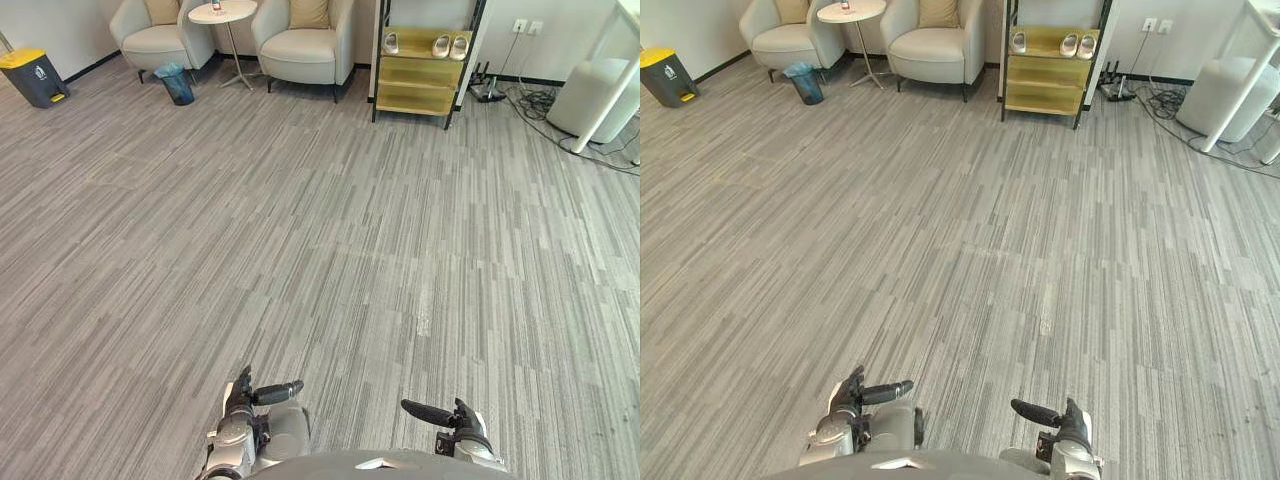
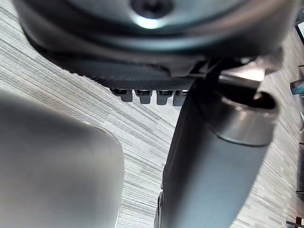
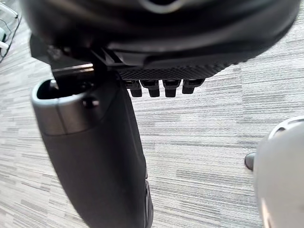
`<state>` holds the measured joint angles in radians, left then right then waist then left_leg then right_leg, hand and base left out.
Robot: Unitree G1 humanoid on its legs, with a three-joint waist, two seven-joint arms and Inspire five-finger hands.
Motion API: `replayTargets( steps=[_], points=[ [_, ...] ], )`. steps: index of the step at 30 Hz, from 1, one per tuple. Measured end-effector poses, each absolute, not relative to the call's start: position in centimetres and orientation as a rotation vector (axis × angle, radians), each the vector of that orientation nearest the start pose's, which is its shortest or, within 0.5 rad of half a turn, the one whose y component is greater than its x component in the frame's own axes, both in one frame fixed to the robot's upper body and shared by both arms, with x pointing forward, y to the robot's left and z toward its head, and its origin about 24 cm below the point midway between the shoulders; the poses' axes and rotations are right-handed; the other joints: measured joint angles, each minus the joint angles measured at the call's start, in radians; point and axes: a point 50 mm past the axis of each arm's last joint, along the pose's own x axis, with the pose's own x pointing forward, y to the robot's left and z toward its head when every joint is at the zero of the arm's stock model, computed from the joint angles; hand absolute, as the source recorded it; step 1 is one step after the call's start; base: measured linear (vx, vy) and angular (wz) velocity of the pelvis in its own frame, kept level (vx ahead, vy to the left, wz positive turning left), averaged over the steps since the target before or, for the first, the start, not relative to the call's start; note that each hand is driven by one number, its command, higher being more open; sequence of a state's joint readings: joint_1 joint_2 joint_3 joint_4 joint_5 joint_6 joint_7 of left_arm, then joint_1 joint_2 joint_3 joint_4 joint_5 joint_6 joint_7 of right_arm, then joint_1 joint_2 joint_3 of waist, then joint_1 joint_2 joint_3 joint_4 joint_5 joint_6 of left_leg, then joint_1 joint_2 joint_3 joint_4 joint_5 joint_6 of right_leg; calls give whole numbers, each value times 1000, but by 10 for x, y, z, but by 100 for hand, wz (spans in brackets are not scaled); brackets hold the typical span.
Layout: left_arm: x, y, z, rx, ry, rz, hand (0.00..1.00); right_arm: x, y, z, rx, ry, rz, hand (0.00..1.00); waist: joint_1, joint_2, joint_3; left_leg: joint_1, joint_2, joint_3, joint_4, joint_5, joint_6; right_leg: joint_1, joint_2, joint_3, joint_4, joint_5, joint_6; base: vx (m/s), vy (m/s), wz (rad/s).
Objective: Pick up cushions and gather them together orderly.
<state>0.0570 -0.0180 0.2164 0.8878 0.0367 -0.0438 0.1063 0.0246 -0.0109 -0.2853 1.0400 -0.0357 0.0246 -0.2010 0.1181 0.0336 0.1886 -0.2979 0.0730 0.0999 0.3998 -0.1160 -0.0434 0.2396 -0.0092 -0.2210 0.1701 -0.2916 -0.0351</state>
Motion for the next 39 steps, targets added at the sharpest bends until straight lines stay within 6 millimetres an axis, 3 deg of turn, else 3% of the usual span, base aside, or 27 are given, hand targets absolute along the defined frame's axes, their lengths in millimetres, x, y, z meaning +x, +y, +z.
replayTargets(
  steps=[1,2,3,6,7,9,10,11,12,13,15,17,18,19,20,21,22,23,24,25,26,27,30,32,34,36,39],
  points=[
    [136,184,-142,-24,903,293,100,108,-195,-159,4,1103,-427,100,17,-8,-4,32,-23,6,-59,119,21,25,-10,36,-26,0,12,629,150,-54],
    [138,184,-142,-19,898,289,100,110,-191,-159,13,1104,-419,100,16,-21,-3,43,-35,16,-64,111,29,33,-24,50,-36,2,17,519,107,-32],
    [141,188,-140,7,890,274,100,112,-187,-159,13,1103,-399,100,10,-36,-2,43,-46,20,-43,80,44,38,-45,75,-45,25,50,518,130,-2],
    [142,192,-140,-13,890,298,100,110,-183,-160,23,1115,-391,100,20,-45,-1,37,-32,60,137,-2,86,47,-64,170,71,57,83,472,169,-17],
    [136,193,-142,-3,907,295,100,108,-183,-161,21,1117,-390,100,19,-43,-23,70,-38,67,140,-49,97,0,-64,171,227,65,95,406,134,-13],
    [131,191,-145,30,939,258,100,108,-186,-160,19,1109,-391,100,-5,-52,-39,184,-56,45,48,-128,97,-157,-96,168,608,156,195,471,100,12],
    [131,190,-146,35,943,246,100,110,-186,-160,19,1104,-389,100,-7,-57,-31,211,-64,38,25,-140,88,-198,-107,166,706,172,204,432,22,30],
    [131,193,-147,52,962,241,100,111,-188,-159,18,1099,-388,100,-14,-65,-21,272,-74,23,3,-156,93,-281,-135,136,845,110,130,406,-22,27],
    [129,194,-148,55,978,242,100,110,-192,-159,9,1099,-392,100,-16,-59,-16,338,-72,16,-35,-162,94,-324,-148,93,867,71,95,498,-63,29],
    [128,194,-149,57,987,242,100,108,-196,-159,-1,1099,-398,100,-19,-49,-10,404,-62,8,-80,-162,93,-356,-153,51,832,37,65,508,-102,23],
    [125,194,-150,57,998,244,100,110,-200,-157,-2,1077,-412,100,-30,-38,-10,475,-30,-12,-134,-163,92,-420,-135,-1,674,14,46,461,-164,40],
    [121,194,-152,54,1010,246,100,114,-199,-155,1,1053,-410,100,-46,-39,-10,503,7,-48,-160,-186,53,-487,-96,23,433,44,80,443,-224,54],
    [120,194,-152,55,1016,246,100,116,-198,-155,5,1047,-407,100,-48,-45,-8,516,17,-67,-166,-207,17,-501,-83,47,329,152,85,417,-227,40],
    [121,190,-154,45,1027,243,100,118,-201,-155,1,1052,-412,100,-43,-17,-15,536,54,-99,-170,-213,7,-468,-42,29,314,158,29,516,-291,24],
    [121,188,-154,42,1027,235,100,118,-202,-154,0,1050,-415,100,-36,-10,-17,535,59,-108,-167,-204,14,-470,-35,31,324,146,17,607,-349,9],
    [120,182,-155,27,1032,228,100,117,-203,-154,0,1052,-420,100,-41,-1,-19,535,65,-127,-133,-180,-4,-464,-34,23,357,90,6,560,-342,5],
    [118,178,-156,13,1037,234,100,116,-205,-154,6,1057,-430,100,-43,7,-24,518,70,-139,-78,-176,-11,-452,-31,14,360,66,-1,527,-326,33],
    [119,179,-156,10,1035,237,100,114,-207,-155,1,1065,-435,100,-56,19,-28,415,80,-177,152,-152,-29,-406,-20,-12,331,42,-7,335,-206,34],
    [120,179,-156,10,1033,239,100,114,-207,-155,-1,1067,-436,100,-60,20,-26,385,83,-186,215,-135,-38,-391,-18,-18,320,40,-10,306,-187,47],
    [121,180,-155,-9,1023,261,100,112,-209,-155,-14,1075,-432,100,-61,25,-17,285,107,-193,435,-86,-50,-328,2,-32,270,39,-14,365,-172,20],
    [123,183,-152,-12,1000,279,100,110,-209,-156,-22,1082,-434,100,-44,31,-14,196,139,-145,612,-99,-47,-238,26,-31,206,39,-17,431,-189,10],
    [124,183,-151,-11,991,279,100,106,-209,-157,-21,1091,-436,100,-39,29,-14,173,144,-123,637,-109,-42,-201,30,-30,178,40,-17,409,-130,-8],
    [128,182,-148,1,957,263,100,104,-206,-158,-14,1099,-435,100,-31,18,-14,101,123,-34,455,-164,-29,-91,29,-17,74,44,-9,357,-7,-13],
    [132,182,-146,0,943,261,100,105,-204,-158,-9,1098,-433,100,-26,14,-11,75,74,-28,215,-157,-20,-62,20,-4,45,44,-7,316,100,-21],
    [135,183,-145,1,932,263,100,103,-201,-159,3,1107,-436,100,-1,-2,-2,96,5,-42,-38,51,-10,-39,-11,38,40,31,15,356,176,-45],
    [136,186,-145,20,934,257,100,104,-196,-159,10,1109,-424,100,-6,-31,-5,138,-32,-24,-85,56,10,-24,-42,63,14,42,41,376,135,-13],
    [136,188,-145,19,937,260,100,105,-189,-160,24,1113,-407,100,-2,-46,-10,147,-38,0,-33,10,47,-6,-62,115,23,72,73,283,122,-7]
  ],
)
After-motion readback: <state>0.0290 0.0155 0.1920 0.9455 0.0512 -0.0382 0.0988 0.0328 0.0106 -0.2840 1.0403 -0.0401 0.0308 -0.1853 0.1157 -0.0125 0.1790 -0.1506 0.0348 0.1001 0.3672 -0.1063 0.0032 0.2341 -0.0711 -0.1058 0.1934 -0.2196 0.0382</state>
